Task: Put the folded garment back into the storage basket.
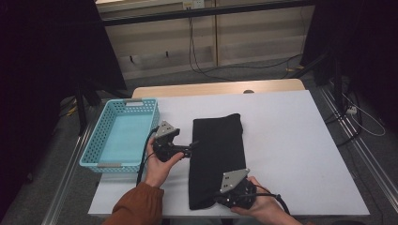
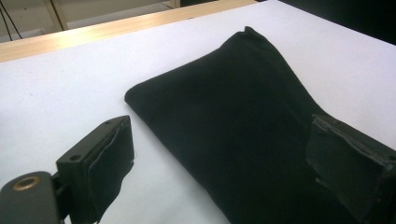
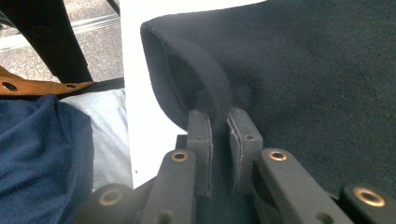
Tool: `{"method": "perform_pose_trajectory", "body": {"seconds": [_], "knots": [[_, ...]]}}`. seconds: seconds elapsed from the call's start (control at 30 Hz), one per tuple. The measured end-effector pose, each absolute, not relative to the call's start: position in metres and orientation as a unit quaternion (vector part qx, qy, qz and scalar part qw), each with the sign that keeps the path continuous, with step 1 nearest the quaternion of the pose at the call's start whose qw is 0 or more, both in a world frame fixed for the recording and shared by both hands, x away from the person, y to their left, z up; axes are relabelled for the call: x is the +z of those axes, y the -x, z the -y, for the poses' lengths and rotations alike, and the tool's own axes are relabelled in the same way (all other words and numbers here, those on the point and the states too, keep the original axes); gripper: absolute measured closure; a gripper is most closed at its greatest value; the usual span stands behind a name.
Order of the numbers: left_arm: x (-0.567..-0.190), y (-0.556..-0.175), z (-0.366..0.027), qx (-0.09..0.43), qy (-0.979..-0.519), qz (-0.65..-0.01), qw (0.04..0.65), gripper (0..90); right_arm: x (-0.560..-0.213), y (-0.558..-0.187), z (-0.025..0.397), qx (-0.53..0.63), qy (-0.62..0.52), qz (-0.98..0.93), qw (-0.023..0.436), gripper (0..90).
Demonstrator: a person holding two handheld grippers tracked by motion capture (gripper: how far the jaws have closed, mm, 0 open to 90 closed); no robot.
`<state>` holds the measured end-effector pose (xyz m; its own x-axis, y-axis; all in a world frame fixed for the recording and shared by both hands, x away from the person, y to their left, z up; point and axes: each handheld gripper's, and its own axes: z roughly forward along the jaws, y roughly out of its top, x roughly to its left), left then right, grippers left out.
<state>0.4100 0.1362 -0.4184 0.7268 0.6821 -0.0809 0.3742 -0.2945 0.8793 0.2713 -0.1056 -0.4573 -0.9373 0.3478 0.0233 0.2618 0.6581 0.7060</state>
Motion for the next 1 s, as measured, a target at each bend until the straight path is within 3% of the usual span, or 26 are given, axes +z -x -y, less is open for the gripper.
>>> {"method": "perform_pose_trajectory", "body": {"seconds": [0.5,0.77,1.0], "knots": [[-0.414,-0.457,-0.12,0.185,-0.775,-0.357,0.488,8.1,-0.457,-0.273,0.106,0.379,-0.163,-0.909,0.054,81.7],[-0.422,-0.479,-0.11,0.175,-0.783,-0.37,0.469,9.6,-0.457,-0.273,0.106,0.38,-0.165,-0.909,0.052,81.7],[-0.434,-0.494,-0.1,0.16,-0.796,-0.379,0.444,22.2,-0.457,-0.273,0.106,0.38,-0.162,-0.909,0.053,81.7]]}}
